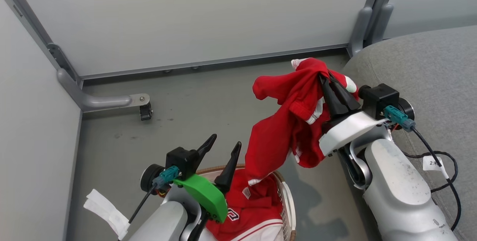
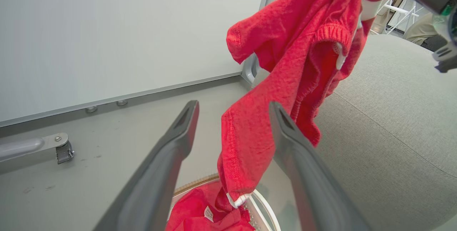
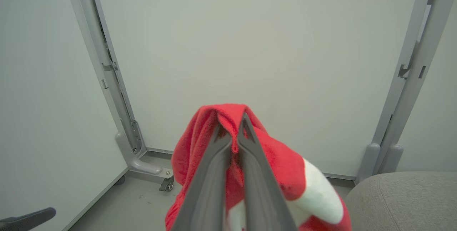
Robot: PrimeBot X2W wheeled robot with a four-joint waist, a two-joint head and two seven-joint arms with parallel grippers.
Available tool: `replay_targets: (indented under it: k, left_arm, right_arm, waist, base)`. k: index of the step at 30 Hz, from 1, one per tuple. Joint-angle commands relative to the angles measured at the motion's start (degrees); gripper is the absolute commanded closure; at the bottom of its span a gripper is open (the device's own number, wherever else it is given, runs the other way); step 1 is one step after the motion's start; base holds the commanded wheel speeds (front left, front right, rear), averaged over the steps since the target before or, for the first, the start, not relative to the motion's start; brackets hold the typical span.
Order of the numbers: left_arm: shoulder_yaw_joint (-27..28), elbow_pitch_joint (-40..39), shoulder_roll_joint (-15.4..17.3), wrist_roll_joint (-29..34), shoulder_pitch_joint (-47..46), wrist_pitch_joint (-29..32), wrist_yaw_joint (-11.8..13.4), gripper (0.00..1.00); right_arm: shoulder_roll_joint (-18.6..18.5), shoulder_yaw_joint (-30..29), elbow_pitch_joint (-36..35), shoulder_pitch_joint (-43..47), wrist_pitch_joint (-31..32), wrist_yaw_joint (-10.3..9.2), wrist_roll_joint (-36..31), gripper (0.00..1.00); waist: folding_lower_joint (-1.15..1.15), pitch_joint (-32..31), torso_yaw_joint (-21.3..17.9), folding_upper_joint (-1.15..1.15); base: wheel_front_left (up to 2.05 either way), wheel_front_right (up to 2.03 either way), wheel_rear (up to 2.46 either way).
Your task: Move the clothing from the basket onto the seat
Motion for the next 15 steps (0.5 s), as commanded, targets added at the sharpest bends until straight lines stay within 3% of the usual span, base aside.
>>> replay_targets:
  k: [1,7,15]
  left_arm:
    - [0.6,0.0,-0.3,0.6,1.1,-0.2,-0.3,0.00]
    - [1.8,-0.6,-1.1,2.2,1.8,-0.2,-0.4,0.00]
    - [2.3,-3.2,-1.5,3.7,1.7,-0.1,-0.5,0.00]
  right_arm:
    - [-0.2,-0.2,-0.2,0.9,0.0,-0.06,-0.2,1.00]
    - [-0.2,-1.1,-0.3,1.0,0.0,-0.06,-0.7,1.00]
    - [-0.2,-3.5,-0.8,0.5,0.0,-0.06,-2.4,1.00]
  waist:
    - [0.00,-0.1,-0.4,0.00]
    - [0.00,-0.3,-2.1,0.00]
    - [0.00,1.8,-8.2,0.00]
  base:
    - [0.00,0.00,0.00]
    - [0.00,0.00,0.00]
    - [0.00,0.00,0.00]
